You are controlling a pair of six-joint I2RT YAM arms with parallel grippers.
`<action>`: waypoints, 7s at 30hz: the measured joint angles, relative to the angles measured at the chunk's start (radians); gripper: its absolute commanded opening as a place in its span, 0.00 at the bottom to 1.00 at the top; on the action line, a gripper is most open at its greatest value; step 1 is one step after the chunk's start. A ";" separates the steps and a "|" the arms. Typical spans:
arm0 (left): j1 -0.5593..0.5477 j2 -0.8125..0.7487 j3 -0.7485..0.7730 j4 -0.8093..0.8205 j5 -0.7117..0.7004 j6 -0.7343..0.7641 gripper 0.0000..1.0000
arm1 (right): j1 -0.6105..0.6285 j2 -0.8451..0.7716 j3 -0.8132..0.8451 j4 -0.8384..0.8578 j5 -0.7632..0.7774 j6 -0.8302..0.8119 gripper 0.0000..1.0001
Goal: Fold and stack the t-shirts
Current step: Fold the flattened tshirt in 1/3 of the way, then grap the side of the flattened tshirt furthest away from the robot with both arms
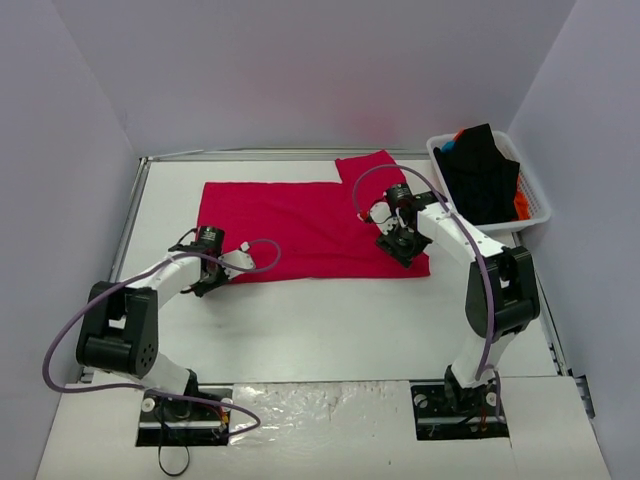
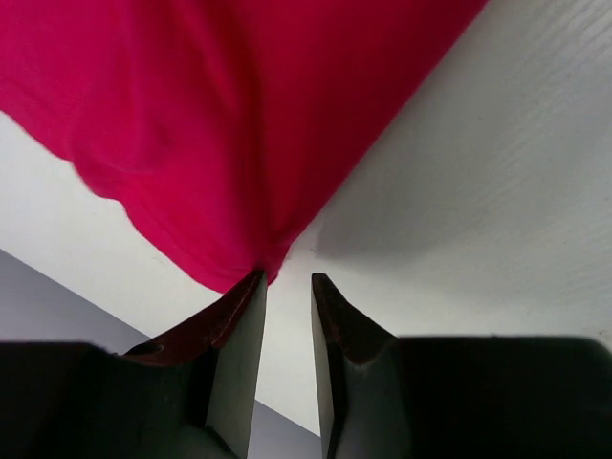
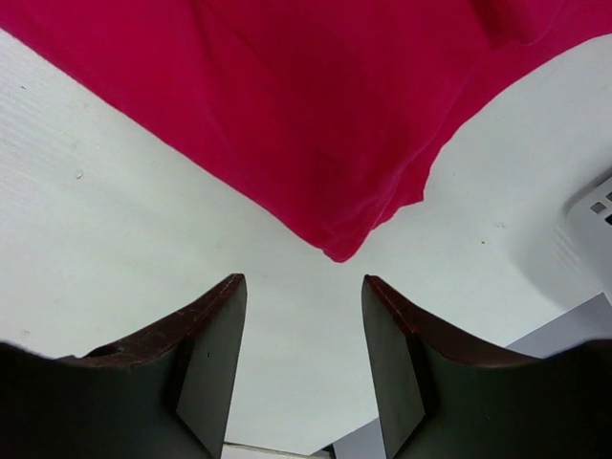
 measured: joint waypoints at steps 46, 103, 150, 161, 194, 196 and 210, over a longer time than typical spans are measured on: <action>0.014 0.129 0.000 0.145 -0.096 0.047 0.02 | -0.177 0.214 -0.024 -0.031 -0.092 -0.095 0.05; 0.048 -0.298 0.262 -0.585 0.252 0.202 0.25 | -0.303 -0.204 -0.130 -0.320 -0.158 -0.260 0.68; 0.359 1.116 1.638 -0.635 0.808 -0.293 0.25 | -0.286 0.603 0.662 -0.336 -0.374 -0.231 0.66; 0.362 1.122 1.634 -0.684 0.844 -0.285 0.02 | -0.280 0.603 0.730 -0.315 -0.372 -0.196 0.70; 0.348 0.857 1.283 -0.451 0.730 -0.438 0.02 | -0.281 0.947 1.176 0.455 -0.369 0.237 0.78; 0.348 0.857 1.276 -0.451 0.725 -0.436 0.02 | -0.282 0.958 1.176 0.458 -0.389 0.265 0.77; 0.346 0.857 1.264 -0.431 0.713 -0.431 0.02 | -0.304 0.960 1.089 0.510 -0.487 0.331 0.58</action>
